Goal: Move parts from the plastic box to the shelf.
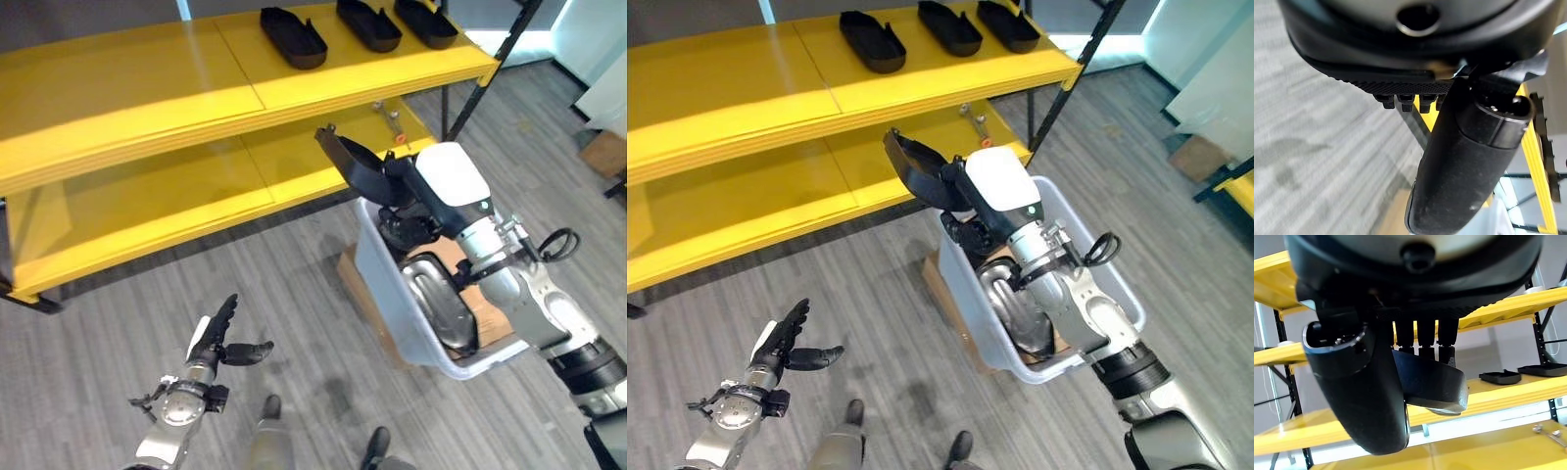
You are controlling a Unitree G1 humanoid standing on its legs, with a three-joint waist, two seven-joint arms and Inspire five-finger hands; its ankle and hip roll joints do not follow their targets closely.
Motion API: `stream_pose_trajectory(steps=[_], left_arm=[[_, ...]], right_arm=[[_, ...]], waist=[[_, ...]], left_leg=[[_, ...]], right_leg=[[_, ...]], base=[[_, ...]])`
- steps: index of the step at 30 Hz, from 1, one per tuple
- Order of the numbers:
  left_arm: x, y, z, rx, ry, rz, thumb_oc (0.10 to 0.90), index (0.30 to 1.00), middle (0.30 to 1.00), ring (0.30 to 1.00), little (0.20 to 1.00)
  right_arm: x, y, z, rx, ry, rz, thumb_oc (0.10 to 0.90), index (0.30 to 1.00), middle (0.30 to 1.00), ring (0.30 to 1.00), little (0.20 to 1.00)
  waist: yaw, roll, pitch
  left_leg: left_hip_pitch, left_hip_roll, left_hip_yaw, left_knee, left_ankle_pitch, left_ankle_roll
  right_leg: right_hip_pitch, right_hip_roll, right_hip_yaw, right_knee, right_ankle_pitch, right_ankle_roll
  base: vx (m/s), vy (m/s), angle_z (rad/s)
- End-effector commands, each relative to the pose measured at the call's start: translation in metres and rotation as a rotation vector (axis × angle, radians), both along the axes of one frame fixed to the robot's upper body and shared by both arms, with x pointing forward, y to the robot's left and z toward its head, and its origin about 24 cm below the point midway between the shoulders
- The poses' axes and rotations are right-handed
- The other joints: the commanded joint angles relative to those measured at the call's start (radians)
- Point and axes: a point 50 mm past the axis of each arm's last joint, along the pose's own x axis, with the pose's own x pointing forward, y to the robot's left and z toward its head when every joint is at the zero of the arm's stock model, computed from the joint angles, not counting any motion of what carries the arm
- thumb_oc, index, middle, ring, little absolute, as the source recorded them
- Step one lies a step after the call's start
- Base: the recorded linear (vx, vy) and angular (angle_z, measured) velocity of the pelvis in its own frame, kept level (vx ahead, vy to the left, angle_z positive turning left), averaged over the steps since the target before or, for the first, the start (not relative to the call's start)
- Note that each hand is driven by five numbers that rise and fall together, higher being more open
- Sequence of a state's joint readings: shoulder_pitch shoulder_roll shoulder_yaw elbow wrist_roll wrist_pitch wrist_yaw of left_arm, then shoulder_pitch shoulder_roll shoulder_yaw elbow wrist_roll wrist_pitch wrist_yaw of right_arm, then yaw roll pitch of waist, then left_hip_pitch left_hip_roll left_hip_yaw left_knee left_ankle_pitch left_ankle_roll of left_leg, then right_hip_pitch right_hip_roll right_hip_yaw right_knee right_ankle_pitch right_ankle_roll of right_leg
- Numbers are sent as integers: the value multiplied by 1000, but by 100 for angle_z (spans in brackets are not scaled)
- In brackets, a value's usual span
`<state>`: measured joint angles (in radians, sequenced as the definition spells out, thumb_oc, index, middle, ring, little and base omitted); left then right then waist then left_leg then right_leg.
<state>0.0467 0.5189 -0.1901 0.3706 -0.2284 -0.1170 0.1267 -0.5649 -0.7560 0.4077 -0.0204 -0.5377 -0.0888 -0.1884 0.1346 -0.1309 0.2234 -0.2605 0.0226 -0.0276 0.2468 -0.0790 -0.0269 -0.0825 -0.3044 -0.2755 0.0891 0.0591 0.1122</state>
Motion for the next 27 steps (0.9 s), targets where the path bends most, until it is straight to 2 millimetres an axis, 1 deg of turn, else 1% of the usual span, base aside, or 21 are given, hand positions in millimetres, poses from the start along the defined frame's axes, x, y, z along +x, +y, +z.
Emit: stream_pose_trajectory(steps=[1, 3, 4, 6, 7, 9, 10, 11, 12, 13, 14, 15, 16, 17, 19, 23, 25, 26, 27], left_arm=[[29, 3, 47, 77, -239, -48, 900, 1000, 1000, 1000, 1000], [34, -2, 49, 72, -251, -68, 900, 1000, 1000, 1000, 1000], [35, -6, 49, 64, -252, -78, 900, 1000, 1000, 1000, 1000], [40, -17, 48, 65, -256, -124, 900, 1000, 1000, 1000, 1000], [42, -20, 49, 60, -263, -135, 900, 1000, 1000, 1000, 1000], [43, -27, 51, 45, -277, -155, 900, 1000, 1000, 1000, 1000], [43, -28, 50, 44, -277, -155, 900, 1000, 1000, 1000, 1000], [43, -32, 50, 33, -280, -169, 900, 1000, 1000, 1000, 1000], [42, -35, 48, 23, -277, -171, 900, 1000, 1000, 1000, 1000], [42, -35, 48, 23, -276, -171, 900, 1000, 1000, 1000, 1000], [40, -40, 43, 6, -261, -187, 900, 1000, 1000, 1000, 1000], [39, -41, 43, 6, -259, -189, 900, 1000, 1000, 1000, 1000], [37, -44, 39, -12, -247, -193, 900, 1000, 1000, 1000, 1000], [36, -45, 37, -23, -241, -186, 900, 1000, 1000, 1000, 1000], [35, -49, 34, -37, -230, -198, 900, 1000, 1000, 1000, 1000], [42, -60, 39, -28, -241, -254, 900, 1000, 1000, 1000, 1000], [44, -63, 41, -28, -248, -262, 900, 1000, 1000, 1000, 1000], [48, -67, 43, -34, -257, -272, 900, 1000, 1000, 1000, 1000], [48, -68, 43, -35, -257, -273, 900, 1000, 1000, 1000, 1000]], right_arm=[[-9, 8, 62, 19, -297, 54, 400, 300, 300, 300, 300], [-10, 6, 59, 3, -283, 56, 400, 300, 300, 300, 300], [-11, 5, 59, 5, -278, 57, 400, 300, 300, 300, 300], [-13, 4, 59, 13, -275, 70, 400, 300, 300, 300, 300], [-15, 5, 60, 16, -279, 78, 400, 300, 300, 300, 300], [-16, 6, 59, 18, -279, 87, 400, 300, 300, 300, 300], [-16, 6, 59, 17, -278, 87, 400, 300, 300, 300, 300], [-16, 6, 58, 13, -276, 92, 400, 300, 300, 300, 300], [-17, 6, 57, 14, -271, 96, 400, 300, 300, 300, 300], [-17, 6, 56, 14, -270, 96, 400, 300, 300, 300, 300], [-19, 0, 50, 11, -235, 90, 400, 300, 300, 300, 300], [-20, -1, 50, 11, -232, 89, 400, 300, 300, 300, 300], [-21, -1, 50, 5, -223, 96, 400, 300, 300, 300, 300], [-21, -2, 49, -1, -217, 97, 400, 300, 300, 300, 300], [-22, -7, 48, 1, -204, 85, 400, 300, 300, 300, 300], [-24, -19, 47, 0, -195, 54, 400, 300, 300, 300, 300], [-24, -20, 48, -2, -198, 52, 400, 300, 300, 300, 300], [-26, -21, 48, -6, -198, 52, 400, 300, 300, 300, 300], [-26, -22, 48, -6, -198, 51, 400, 300, 300, 300, 300]], waist=[[-15, 15, -60], [-61, 41, -55], [-78, 56, -52], [-122, 82, -34], [-134, 91, -26], [-161, 97, -12], [-162, 102, -8], [-172, 92, -6], [-178, 88, -7], [-181, 90, -5], [-190, 76, -24], [-189, 76, -25], [-190, 81, -45], [-187, 84, -52], [-194, 91, -62], [-210, 100, -75], [-214, 100, -76], [-222, 99, -75], [-222, 101, -75]], left_leg=[[57, -42, -19, -130, 37, 59], [83, -60, -43, -169, 54, 71], [99, -65, -53, -183, 55, 73], [141, -74, -79, -193, 45, 77], [163, -75, -90, -195, 34, 77], [206, -88, -116, -190, 11, 82], [212, -84, -118, -190, 6, 82], [249, -99, -133, -187, -16, 82], [270, -105, -141, -189, -27, 83], [274, -103, -145, -190, -28, 83], [287, -114, -161, -191, -39, 74], [288, -115, -162, -191, -39, 74], [312, -102, -174, -205, -42, 67], [322, -92, -174, -213, -39, 60], [339, -70, -194, -234, -29, 46], [346, -18, -220, -284, -4, 10], [349, -7, -221, -288, -3, 5], [357, 8, -217, -280, -9, 0], [357, 9, -219, -278, -11, 0]], right_leg=[[-35, 13, 158, 112, 122, 52], [-109, 79, 249, 109, 119, 32], [-141, 102, 282, 110, 115, 27], [-225, 135, 356, 86, 124, 26], [-251, 145, 374, 71, 129, 29], [-296, 170, 421, 20, 143, 39], [-286, 173, 418, 16, 142, 39], [-306, 183, 411, -44, 149, 54], [-299, 192, 399, -60, 151, 60], [-293, 192, 394, -63, 150, 59], [-256, 197, 434, -52, 153, 65], [-254, 196, 433, -52, 152, 65], [-251, 219, 431, -17, 145, 57], [-247, 220, 414, -5, 134, 54], [-237, 230, 394, 17, 112, 45], [-240, 243, 327, 67, 46, 19], [-247, 247, 314, 86, 33, 16], [-252, 254, 306, 109, 15, 12], [-254, 255, 304, 115, 10, 11]], base=[[225, 218, 50], [221, 213, 61], [243, 150, 43], [277, 68, 28], [301, 20, 20], [267, -11, 36], [303, -47, 56], [287, -66, 61], [282, -68, 52], [223, -113, 50], [128, -82, 54], [319, -187, 117], [282, -159, 137], [345, -207, 108], [174, -167, -18], [106, -181, 52], [100, -140, 25], [88, -101, 19], [204, -201, 32]])
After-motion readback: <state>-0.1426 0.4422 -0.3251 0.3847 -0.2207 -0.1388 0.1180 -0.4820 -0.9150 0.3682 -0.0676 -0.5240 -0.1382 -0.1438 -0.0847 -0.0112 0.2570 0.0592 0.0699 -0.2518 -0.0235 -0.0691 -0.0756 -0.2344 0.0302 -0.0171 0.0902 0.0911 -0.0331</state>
